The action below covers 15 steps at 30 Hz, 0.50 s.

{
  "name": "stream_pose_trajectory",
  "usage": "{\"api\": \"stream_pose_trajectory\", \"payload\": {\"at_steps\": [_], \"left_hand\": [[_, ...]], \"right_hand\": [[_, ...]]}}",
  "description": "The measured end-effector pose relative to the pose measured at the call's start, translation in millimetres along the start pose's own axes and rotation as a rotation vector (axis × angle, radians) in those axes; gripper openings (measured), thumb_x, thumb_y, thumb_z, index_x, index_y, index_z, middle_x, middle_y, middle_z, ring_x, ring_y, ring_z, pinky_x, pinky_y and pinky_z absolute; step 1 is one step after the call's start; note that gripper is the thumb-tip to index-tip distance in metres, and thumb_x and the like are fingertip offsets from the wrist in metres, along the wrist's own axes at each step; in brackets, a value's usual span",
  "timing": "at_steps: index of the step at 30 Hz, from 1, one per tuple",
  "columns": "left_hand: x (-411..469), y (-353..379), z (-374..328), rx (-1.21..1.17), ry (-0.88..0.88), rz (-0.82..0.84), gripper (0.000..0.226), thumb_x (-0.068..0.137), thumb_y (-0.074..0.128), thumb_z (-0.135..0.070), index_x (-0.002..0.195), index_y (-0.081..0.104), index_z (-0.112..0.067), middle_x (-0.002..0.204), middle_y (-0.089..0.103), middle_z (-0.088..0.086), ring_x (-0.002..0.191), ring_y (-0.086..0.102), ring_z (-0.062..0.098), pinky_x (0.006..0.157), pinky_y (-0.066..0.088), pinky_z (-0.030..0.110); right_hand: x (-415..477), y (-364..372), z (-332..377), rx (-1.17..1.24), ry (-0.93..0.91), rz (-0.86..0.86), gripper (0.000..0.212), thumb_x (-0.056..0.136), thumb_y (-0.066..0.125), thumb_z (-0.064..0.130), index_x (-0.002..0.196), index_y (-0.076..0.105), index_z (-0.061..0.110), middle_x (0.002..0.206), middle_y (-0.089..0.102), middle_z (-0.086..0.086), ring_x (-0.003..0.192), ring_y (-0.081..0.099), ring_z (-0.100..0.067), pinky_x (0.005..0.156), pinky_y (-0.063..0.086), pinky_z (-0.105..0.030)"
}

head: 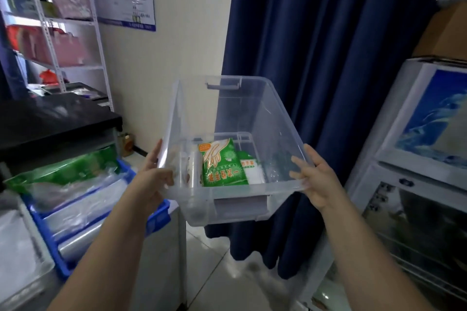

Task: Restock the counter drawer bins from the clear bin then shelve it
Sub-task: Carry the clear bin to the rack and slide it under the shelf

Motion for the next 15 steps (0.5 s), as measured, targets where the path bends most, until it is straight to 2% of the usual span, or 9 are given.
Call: {"api": "stream_pose_trajectory", "payload": {"at_steps": [3, 6, 8, 10, 12, 15], "left_hand": [[66.8, 1.3, -0.9, 0.009, -0.021, -0.008, 0.097, 0.07, 0.031, 0.025, 0.136, 0.043, -0.045, 0.123, 0.055, 0.01, 0.091, 0.055, 0.032, 0.064, 0.041, 0.035], [126.1, 0.6, 4.9, 0.016, -0.042, -0.016, 0.098, 0.068, 0.032, 0.024, 0.13, 0.047, -0.051, 0.118, 0.055, 0.002, 0.099, 0.057, 0.033, 0.069, 0.045, 0.038], [166.1, -4.0, 13.7, 0.019, -0.048, -0.026, 0.099, 0.068, 0.033, 0.024, 0.124, 0.049, -0.055, 0.117, 0.055, -0.002, 0.099, 0.06, 0.031, 0.062, 0.049, 0.035], [204.9, -10.3, 23.2, 0.004, -0.043, -0.045, 0.1, 0.066, 0.034, 0.025, 0.123, 0.05, -0.056, 0.118, 0.056, -0.004, 0.098, 0.063, 0.03, 0.049, 0.051, 0.029], [242.0, -19.3, 33.3, 0.005, -0.025, -0.085, 0.102, 0.065, 0.035, 0.024, 0.126, 0.048, -0.056, 0.119, 0.057, -0.005, 0.097, 0.065, 0.03, 0.046, 0.051, 0.027], [290.7, -33.6, 43.7, -0.012, 0.012, -0.181, 0.103, 0.062, 0.039, 0.023, 0.126, 0.049, -0.056, 0.119, 0.059, -0.006, 0.091, 0.07, 0.026, 0.047, 0.053, 0.029]], "right_hand": [[63.5, 17.5, -1.3, 0.007, 0.007, 0.009, 0.066, 0.089, 0.057, -0.005, 0.138, 0.044, 0.036, 0.132, 0.057, -0.002, 0.111, 0.062, -0.025, 0.08, 0.057, -0.035], [123.0, 30.4, -9.9, 0.02, 0.02, -0.008, 0.066, 0.089, 0.053, -0.009, 0.139, 0.044, 0.033, 0.131, 0.056, -0.002, 0.117, 0.058, -0.026, 0.077, 0.055, -0.03], [166.8, 38.8, -19.0, 0.004, 0.028, 0.006, 0.069, 0.088, 0.048, -0.014, 0.139, 0.043, 0.032, 0.129, 0.056, -0.003, 0.12, 0.055, -0.025, 0.079, 0.053, -0.029], [215.8, 52.3, -28.9, -0.02, 0.038, 0.04, 0.07, 0.088, 0.046, -0.015, 0.14, 0.042, 0.031, 0.129, 0.056, -0.002, 0.122, 0.053, -0.025, 0.091, 0.051, -0.035], [268.7, 71.1, -38.6, -0.037, 0.051, 0.095, 0.067, 0.089, 0.048, -0.014, 0.14, 0.043, 0.029, 0.13, 0.058, -0.004, 0.121, 0.054, -0.024, 0.1, 0.046, -0.04], [347.7, 107.9, -52.9, -0.071, 0.071, 0.202, 0.062, 0.09, 0.051, -0.01, 0.139, 0.044, 0.027, 0.118, 0.062, -0.002, 0.11, 0.057, -0.023, 0.092, 0.047, -0.037]]}}
Point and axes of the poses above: each hand's wrist, its own x-axis towards the middle knuckle, its own y-axis out of the palm, z = x × y, the point moved 7 cm from there along x, towards the middle knuckle
